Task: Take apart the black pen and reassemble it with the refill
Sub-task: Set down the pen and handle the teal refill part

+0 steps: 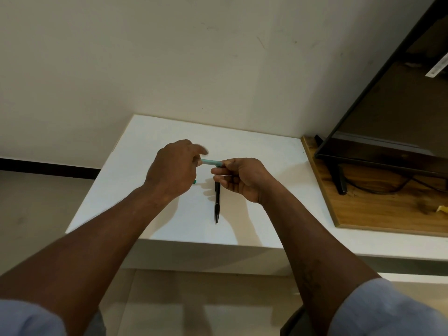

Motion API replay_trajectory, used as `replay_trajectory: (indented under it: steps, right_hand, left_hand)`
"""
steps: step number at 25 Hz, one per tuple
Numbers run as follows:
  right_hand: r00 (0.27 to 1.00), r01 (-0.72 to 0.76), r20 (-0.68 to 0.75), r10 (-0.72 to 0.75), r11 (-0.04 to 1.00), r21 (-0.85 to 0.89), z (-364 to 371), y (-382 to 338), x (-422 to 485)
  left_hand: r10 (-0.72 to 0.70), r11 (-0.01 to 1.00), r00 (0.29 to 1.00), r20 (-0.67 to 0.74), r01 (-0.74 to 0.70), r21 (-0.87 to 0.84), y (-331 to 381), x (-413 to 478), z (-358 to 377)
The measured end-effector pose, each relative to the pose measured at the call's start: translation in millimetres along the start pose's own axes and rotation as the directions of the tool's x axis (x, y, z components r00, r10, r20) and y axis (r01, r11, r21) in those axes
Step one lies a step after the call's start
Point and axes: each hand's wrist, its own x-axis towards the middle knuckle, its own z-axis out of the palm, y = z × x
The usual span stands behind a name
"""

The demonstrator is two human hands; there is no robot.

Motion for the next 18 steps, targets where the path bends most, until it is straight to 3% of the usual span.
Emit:
replay_trajectory:
  steps: [18]
  right_hand:
    - [0.999,0.049,0.013,-0.049,0.999,0.013,-3.0,-0.6,2.4]
  left_hand:
    - [-0.049,0.995,0.997,0.052,0.045,0.087,-2.8,-1.2,1.4]
